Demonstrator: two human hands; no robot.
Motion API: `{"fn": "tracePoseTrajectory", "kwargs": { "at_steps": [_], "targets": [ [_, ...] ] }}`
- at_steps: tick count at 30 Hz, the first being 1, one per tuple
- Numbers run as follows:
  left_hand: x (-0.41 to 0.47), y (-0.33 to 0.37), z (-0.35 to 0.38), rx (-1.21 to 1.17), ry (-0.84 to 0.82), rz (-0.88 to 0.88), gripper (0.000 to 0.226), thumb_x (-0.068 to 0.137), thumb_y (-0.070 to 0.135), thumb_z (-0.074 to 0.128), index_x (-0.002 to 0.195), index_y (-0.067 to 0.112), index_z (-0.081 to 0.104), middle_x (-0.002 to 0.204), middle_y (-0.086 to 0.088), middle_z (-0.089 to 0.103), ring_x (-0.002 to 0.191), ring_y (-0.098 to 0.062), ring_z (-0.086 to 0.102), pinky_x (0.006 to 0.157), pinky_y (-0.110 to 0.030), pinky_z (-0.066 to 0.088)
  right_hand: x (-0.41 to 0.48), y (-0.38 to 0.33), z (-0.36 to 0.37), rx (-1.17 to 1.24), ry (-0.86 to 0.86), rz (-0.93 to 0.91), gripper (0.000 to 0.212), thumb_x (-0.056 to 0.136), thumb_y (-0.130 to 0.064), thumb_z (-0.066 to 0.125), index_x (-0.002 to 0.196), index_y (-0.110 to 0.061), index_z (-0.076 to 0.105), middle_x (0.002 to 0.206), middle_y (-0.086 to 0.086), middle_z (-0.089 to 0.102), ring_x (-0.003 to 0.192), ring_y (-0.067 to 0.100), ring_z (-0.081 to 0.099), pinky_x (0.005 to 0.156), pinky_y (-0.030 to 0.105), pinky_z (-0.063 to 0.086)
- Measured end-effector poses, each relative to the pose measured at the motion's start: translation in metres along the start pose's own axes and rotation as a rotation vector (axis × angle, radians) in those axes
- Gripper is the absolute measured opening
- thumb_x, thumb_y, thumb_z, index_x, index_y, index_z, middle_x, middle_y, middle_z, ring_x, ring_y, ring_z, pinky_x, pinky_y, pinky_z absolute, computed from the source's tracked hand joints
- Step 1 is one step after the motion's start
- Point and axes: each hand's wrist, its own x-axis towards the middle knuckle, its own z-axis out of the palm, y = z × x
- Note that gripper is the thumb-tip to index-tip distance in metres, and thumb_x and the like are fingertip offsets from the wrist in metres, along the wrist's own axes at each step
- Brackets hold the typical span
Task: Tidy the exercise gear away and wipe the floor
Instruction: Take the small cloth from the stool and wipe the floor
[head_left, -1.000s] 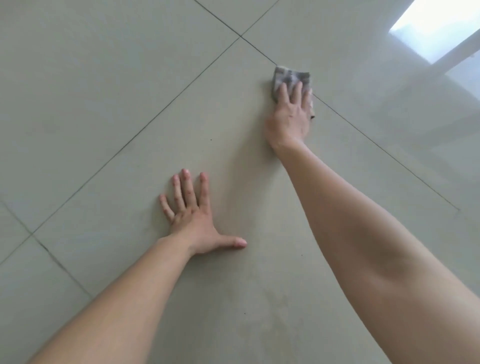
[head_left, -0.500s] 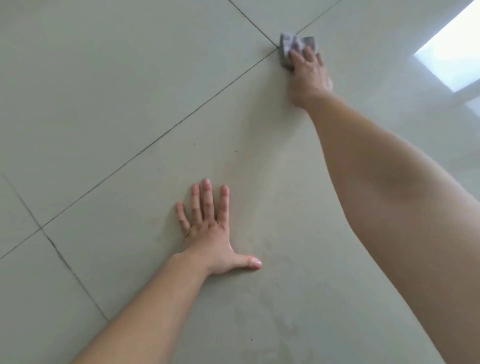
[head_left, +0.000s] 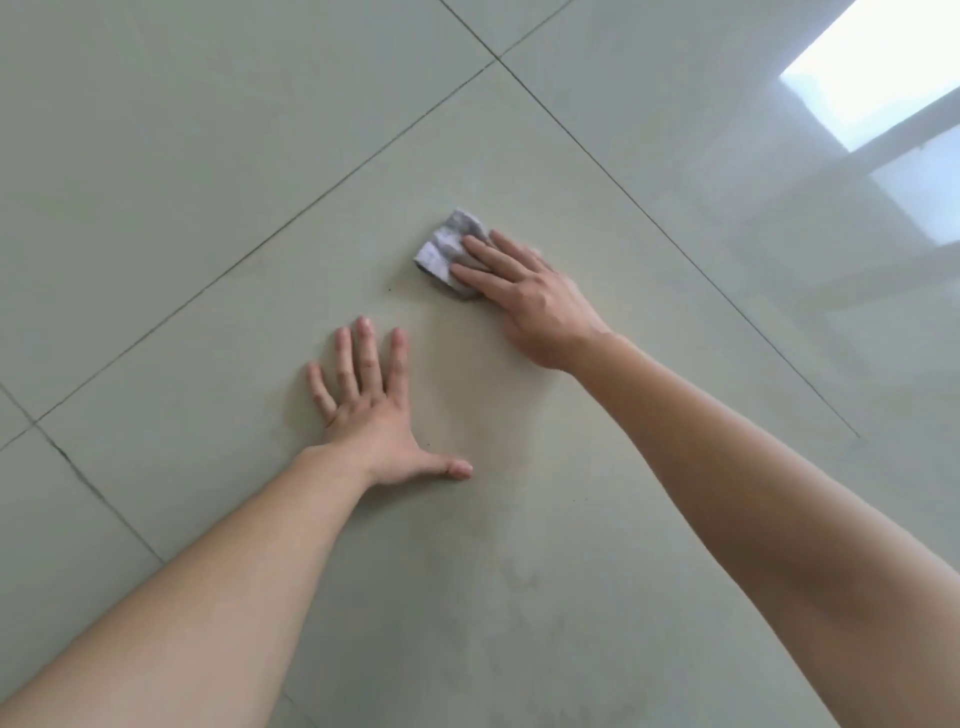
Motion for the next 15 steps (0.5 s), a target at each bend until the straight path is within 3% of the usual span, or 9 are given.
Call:
{"fn": "tracePoseTrajectory", "kwargs": {
  "at_steps": [2, 4, 9, 11, 15],
  "targets": [
    [-0.001, 0.001, 0.000, 0.010, -0.001, 0.001, 0.163, 0.033, 0.099, 0.054, 0.131, 0.021, -0.050, 0.137, -0.014, -0.057, 0.130, -0.034, -0.050, 0.110, -0.064, -0.018, -0.059, 0.041, -0.003, -0.032, 0.082, 0.198, 0.070, 0.087, -0.002, 0.043, 0.150, -0.031, 0.039, 0.162, -0.005, 0.025, 0.150, 0.023, 0.019, 0.117, 0.047, 0.030],
    [-0.002, 0.002, -0.002, 0.017, -0.006, 0.001, 0.163, 0.034, 0.098, 0.056, 0.134, 0.021, -0.048, 0.141, -0.015, -0.054, 0.130, -0.034, -0.049, 0.110, -0.065, -0.016, -0.116, 0.065, -0.009, -0.033, 0.147, 0.442, 0.068, 0.092, -0.002, 0.043, 0.152, -0.033, 0.034, 0.162, -0.009, 0.021, 0.151, 0.019, 0.016, 0.113, 0.041, 0.036],
    [-0.006, 0.003, -0.006, 0.019, -0.007, 0.009, 0.165, 0.032, 0.099, 0.055, 0.139, 0.020, -0.044, 0.144, -0.017, -0.050, 0.133, -0.035, -0.046, 0.109, -0.064, -0.018, -0.199, 0.027, 0.021, 0.170, 0.368, 0.978, 0.064, 0.092, -0.001, 0.036, 0.151, -0.025, 0.037, 0.163, 0.000, 0.021, 0.152, 0.023, 0.012, 0.122, 0.032, 0.015],
    [-0.007, 0.003, -0.004, 0.021, -0.004, 0.011, 0.167, 0.029, 0.100, 0.054, 0.139, 0.020, -0.044, 0.145, -0.016, -0.049, 0.134, -0.034, -0.046, 0.109, -0.064, -0.018, -0.213, -0.017, 0.047, 0.221, 0.403, 1.017, 0.064, 0.088, -0.007, 0.032, 0.149, -0.024, 0.041, 0.161, 0.003, 0.025, 0.151, 0.026, 0.014, 0.122, 0.036, 0.017],
    [-0.011, 0.002, -0.002, 0.023, 0.011, 0.026, 0.168, 0.027, 0.098, 0.056, 0.142, 0.021, -0.039, 0.148, -0.016, -0.045, 0.136, -0.033, -0.042, 0.110, -0.064, -0.016, -0.238, -0.125, 0.097, 0.195, 0.274, 0.798, 0.065, 0.085, -0.003, 0.043, 0.147, -0.022, 0.044, 0.159, 0.006, 0.031, 0.149, 0.034, 0.018, 0.120, 0.050, 0.022]
  ]
}}
